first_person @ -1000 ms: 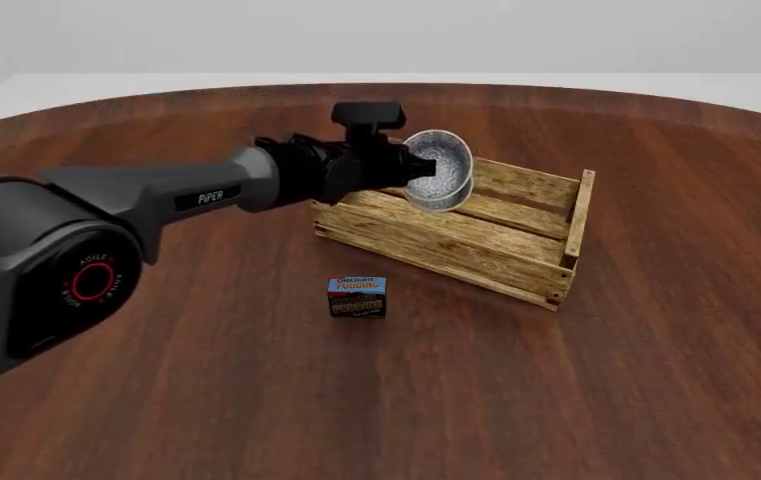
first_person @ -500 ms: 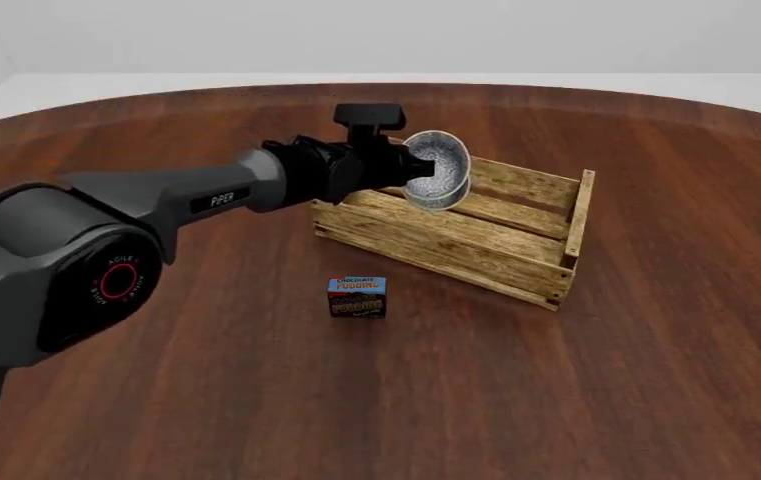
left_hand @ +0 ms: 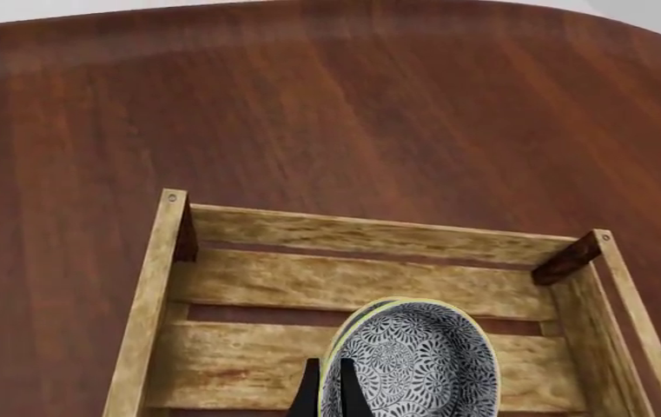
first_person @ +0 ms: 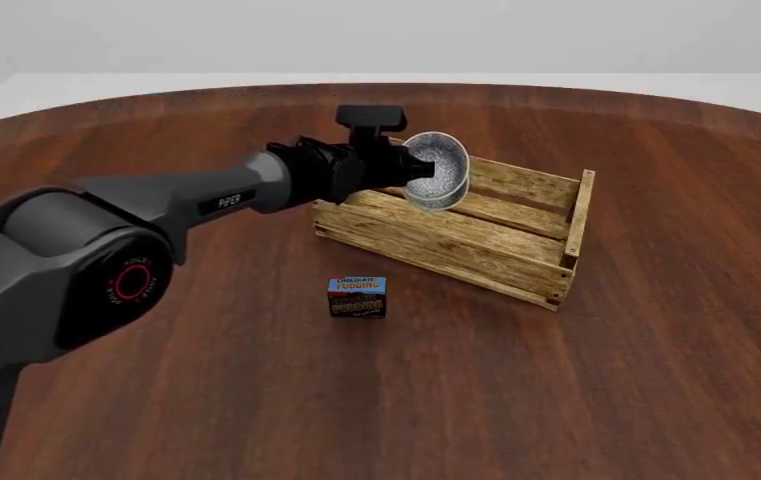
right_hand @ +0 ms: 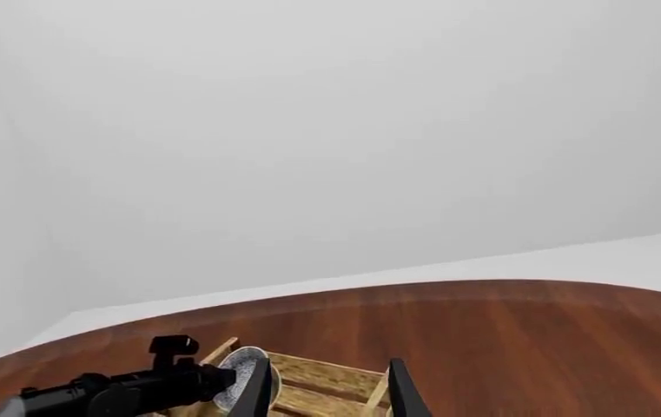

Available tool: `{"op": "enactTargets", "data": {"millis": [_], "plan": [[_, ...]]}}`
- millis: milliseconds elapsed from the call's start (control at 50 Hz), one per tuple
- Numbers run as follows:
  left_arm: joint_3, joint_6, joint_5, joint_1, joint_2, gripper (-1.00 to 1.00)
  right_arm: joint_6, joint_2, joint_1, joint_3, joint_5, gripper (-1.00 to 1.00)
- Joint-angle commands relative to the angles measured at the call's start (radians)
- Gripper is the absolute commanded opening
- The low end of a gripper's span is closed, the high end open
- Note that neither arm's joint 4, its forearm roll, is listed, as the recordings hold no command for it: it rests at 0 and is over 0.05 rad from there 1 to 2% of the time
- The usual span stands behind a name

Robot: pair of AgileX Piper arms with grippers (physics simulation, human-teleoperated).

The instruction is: Stack the right bowl on the left bowl and place them in the tray.

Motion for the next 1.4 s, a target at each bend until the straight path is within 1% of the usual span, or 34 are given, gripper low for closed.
{"op": "enactTargets", "data": {"millis": [20, 560, 660, 740, 860, 1140, 1400], "plan": [[-0.038, 0.011, 0.004, 0.0, 0.012, -1.0, 0.001, 0.0, 0.001, 0.006, -0.004, 1.0], [-0.104, 0.026, 0.026, -0.005, 0.069, -1.0, 0.01, 0.003, 0.0, 0.015, -0.014, 1.0], [-0.138, 0.034, 0.043, -0.005, 0.095, -1.0, 0.011, 0.0, 0.002, 0.017, -0.013, 1.0], [-0.133, 0.038, 0.04, -0.015, 0.099, -1.0, 0.012, 0.0, 0.001, 0.018, -0.013, 1.0], [-0.163, 0.046, 0.05, -0.013, 0.123, -1.0, 0.014, 0.001, -0.002, 0.025, -0.018, 1.0], [-0.187, 0.046, 0.054, -0.012, 0.149, -1.0, 0.019, 0.009, 0.001, 0.037, -0.03, 1.0], [-0.232, 0.045, 0.067, -0.004, 0.182, -1.0, 0.021, 0.007, 0.002, 0.051, -0.038, 1.0]]}}
